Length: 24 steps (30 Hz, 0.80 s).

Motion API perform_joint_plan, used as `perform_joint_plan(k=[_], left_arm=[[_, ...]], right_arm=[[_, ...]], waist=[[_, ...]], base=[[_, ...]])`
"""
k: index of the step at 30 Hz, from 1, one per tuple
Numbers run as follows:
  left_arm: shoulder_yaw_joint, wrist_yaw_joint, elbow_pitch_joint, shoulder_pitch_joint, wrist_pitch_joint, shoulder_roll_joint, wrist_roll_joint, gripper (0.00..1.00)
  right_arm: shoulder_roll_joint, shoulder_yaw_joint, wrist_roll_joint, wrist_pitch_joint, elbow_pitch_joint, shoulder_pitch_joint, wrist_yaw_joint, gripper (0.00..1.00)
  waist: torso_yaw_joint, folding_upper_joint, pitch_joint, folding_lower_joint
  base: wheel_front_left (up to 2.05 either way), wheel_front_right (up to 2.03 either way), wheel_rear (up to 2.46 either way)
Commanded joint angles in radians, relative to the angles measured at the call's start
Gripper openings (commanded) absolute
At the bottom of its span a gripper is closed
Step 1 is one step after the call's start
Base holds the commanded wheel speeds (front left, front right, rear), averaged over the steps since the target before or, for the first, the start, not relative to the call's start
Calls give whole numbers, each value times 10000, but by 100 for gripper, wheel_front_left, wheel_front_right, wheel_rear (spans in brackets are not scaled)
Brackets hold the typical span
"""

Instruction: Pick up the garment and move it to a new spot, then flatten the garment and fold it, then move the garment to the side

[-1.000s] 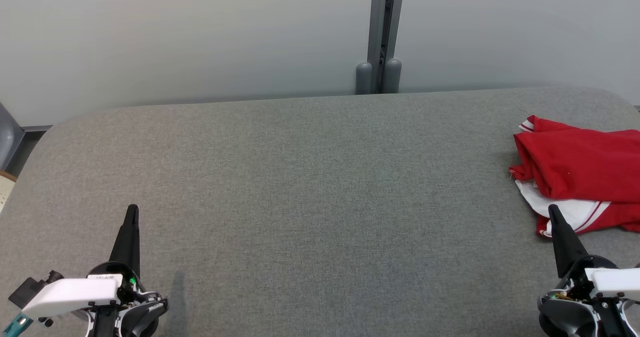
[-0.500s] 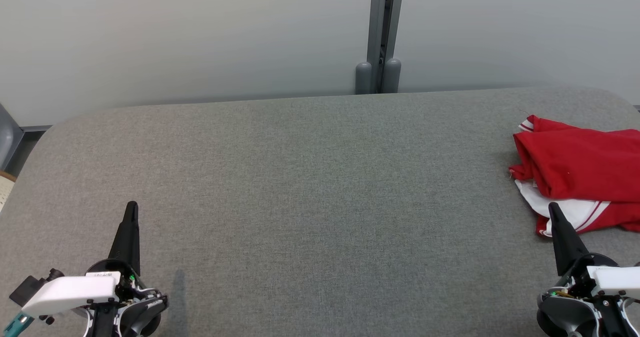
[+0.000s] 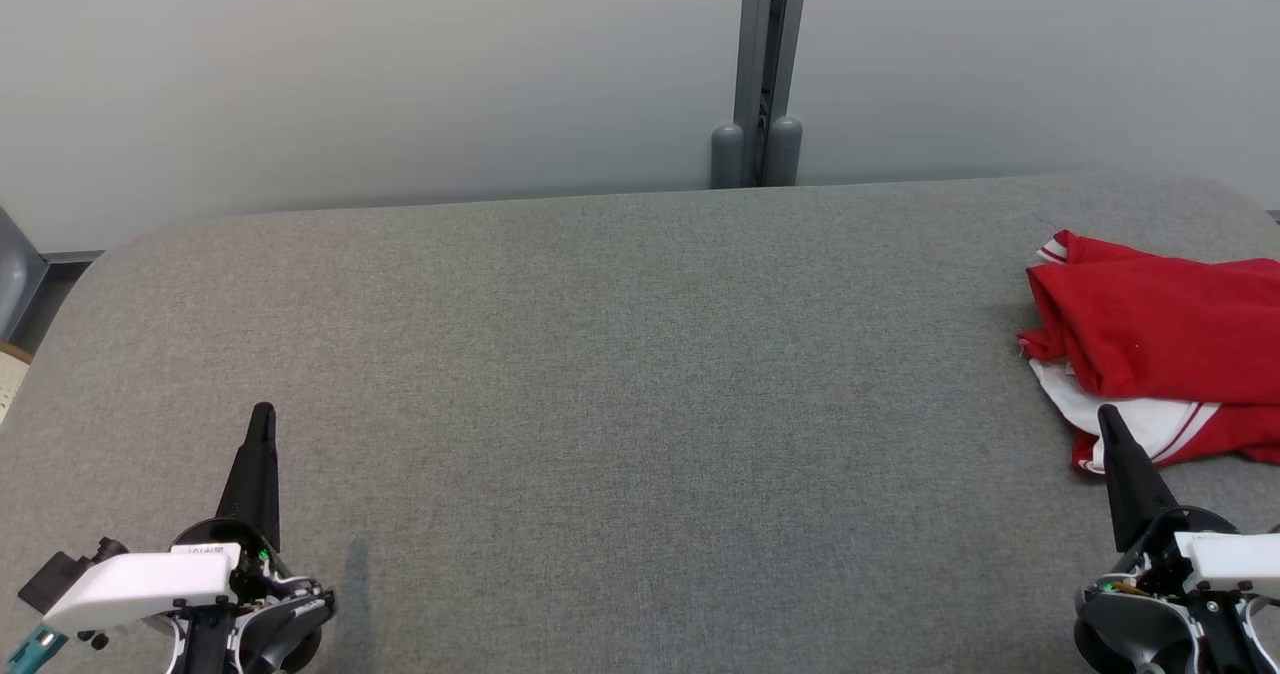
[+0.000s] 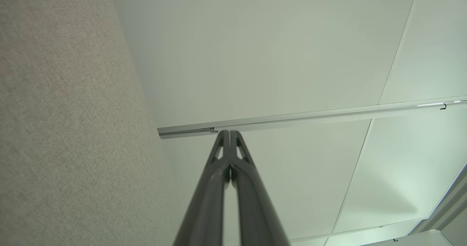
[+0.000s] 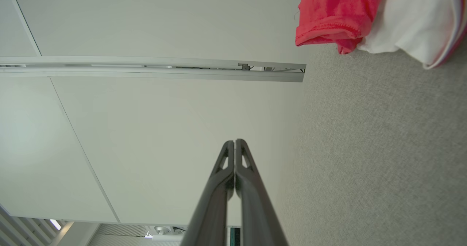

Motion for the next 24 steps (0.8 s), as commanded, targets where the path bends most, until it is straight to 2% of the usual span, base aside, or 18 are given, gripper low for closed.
perform_joint_plan(k=[1, 24], left_arm=[[50, -49, 12, -151, 14, 34, 25, 0], [82, -49, 12, -157, 54, 6, 54, 0]], right_arm=[[-11, -32, -19, 54, 20, -95, 4, 0], [6, -53, -45, 76, 20, -99, 4, 0]], waist=[[0, 0, 0, 0], [0, 0, 0, 0]], base=[[0, 0, 0], [0, 0, 0]])
